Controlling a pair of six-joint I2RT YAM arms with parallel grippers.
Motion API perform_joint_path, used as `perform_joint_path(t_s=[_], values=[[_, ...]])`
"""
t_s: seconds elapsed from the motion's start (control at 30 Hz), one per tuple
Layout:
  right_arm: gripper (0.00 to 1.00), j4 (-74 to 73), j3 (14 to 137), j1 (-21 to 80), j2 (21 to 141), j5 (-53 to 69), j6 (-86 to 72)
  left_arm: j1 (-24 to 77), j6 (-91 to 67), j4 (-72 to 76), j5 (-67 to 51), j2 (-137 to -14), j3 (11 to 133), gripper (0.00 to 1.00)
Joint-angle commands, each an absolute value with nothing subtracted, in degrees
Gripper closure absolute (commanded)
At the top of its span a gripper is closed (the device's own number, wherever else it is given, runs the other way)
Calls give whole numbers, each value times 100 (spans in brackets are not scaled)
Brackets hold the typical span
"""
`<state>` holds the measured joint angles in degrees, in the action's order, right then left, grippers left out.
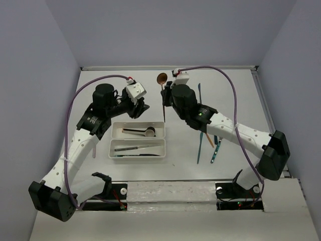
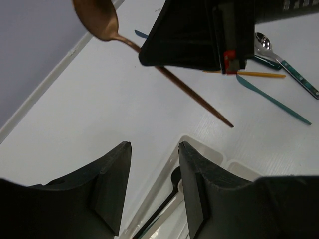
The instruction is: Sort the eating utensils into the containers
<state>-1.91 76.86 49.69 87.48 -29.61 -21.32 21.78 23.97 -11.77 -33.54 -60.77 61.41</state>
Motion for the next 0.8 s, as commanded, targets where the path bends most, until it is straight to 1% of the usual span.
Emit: perform_joint_path(t_s=[0.0, 0.13, 0.23, 0.37, 0.47, 0.6, 0.77], values=[[100, 957, 7831, 5500, 8858, -3313, -2259, 2224, 1706, -721, -3709, -5933, 5863, 44], [100, 1124, 8016, 5712, 9000, -3305, -2346, 2224, 1547, -510, -3910, -5941, 5564, 41], [100, 1291, 7981, 5766, 9079, -3226, -2539, 2224, 1284, -81, -4095, -5854, 5301, 40], [100, 1371, 7902, 5818, 9097, -3033, -2785, 2224, 1117, 289, -4087, -5774, 5177, 40], [100, 1485, 7805, 5818, 9079, -2831, -2979, 2224, 950, 448, -3755, -5827, 5124, 40], [100, 1547, 7778, 5871, 9070, -2725, -3059, 2215, 844, 676, -3314, -5810, 5019, 43], [100, 1635, 7655, 5871, 9026, -2549, -3199, 2215, 861, 738, -3155, -5862, 4966, 53]])
